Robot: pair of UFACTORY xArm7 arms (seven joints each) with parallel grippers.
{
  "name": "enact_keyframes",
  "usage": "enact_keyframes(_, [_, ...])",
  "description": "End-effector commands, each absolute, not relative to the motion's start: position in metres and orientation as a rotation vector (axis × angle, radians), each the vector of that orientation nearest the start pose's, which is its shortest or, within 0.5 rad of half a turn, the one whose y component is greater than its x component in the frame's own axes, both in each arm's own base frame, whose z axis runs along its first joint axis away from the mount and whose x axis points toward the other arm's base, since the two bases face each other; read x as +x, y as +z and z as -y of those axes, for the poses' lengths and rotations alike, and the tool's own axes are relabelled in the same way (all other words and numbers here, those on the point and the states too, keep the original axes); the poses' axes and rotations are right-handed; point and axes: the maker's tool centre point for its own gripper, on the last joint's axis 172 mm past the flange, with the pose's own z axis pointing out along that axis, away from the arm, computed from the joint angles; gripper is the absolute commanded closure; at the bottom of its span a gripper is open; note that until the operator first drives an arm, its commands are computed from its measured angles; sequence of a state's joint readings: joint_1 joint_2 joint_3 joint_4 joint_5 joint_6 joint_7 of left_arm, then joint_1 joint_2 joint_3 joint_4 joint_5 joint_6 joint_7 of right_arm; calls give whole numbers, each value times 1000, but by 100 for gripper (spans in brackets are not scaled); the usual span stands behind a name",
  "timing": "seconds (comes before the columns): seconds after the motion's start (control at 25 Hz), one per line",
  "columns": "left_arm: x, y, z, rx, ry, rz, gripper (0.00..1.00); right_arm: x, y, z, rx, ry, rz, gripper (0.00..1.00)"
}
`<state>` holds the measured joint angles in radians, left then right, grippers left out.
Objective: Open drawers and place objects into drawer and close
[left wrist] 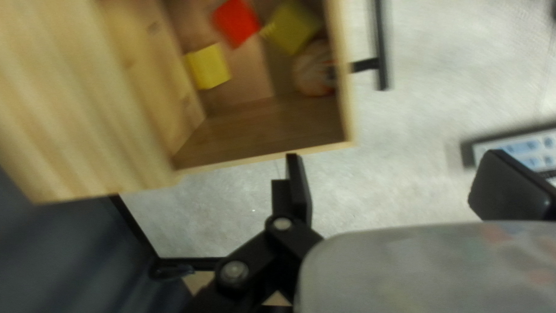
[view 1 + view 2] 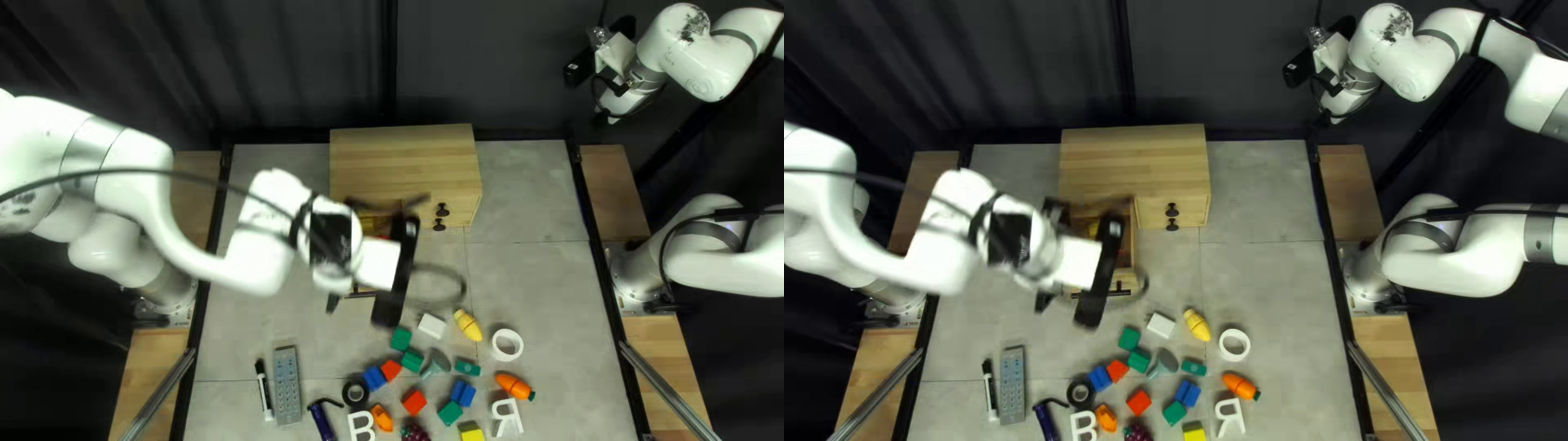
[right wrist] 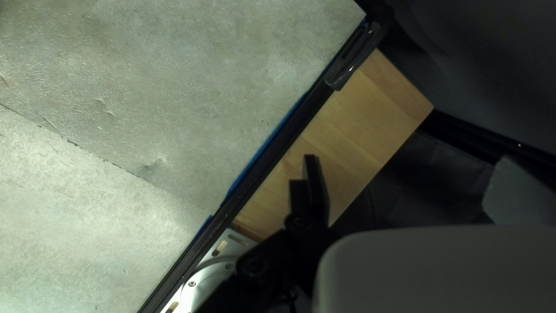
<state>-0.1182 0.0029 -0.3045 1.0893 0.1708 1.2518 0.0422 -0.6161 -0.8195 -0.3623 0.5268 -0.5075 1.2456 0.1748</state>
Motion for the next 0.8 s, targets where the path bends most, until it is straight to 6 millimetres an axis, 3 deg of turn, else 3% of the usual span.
enact_keyframes(0.04, [400,156,198,-2827,266,-1067,0,100,235,285,-3038,-3,-1483,0])
enact_keyframes(0.28, [403,112,240,-2792,274,-1304,0,100,235,285,-3038,-3,-1483,0])
enact_keyframes(0.6, [416,98,253,-2690,196,-1507,0,100,235,285,-3038,-3,-1483,0])
enact_keyframes(0.68, [426,95,248,-2726,176,-1450,0,100,235,285,-3038,-3,-1483,0])
enact_keyframes(0.8, [446,93,234,-2852,172,-1156,0,100,235,285,-3038,-3,-1483,0])
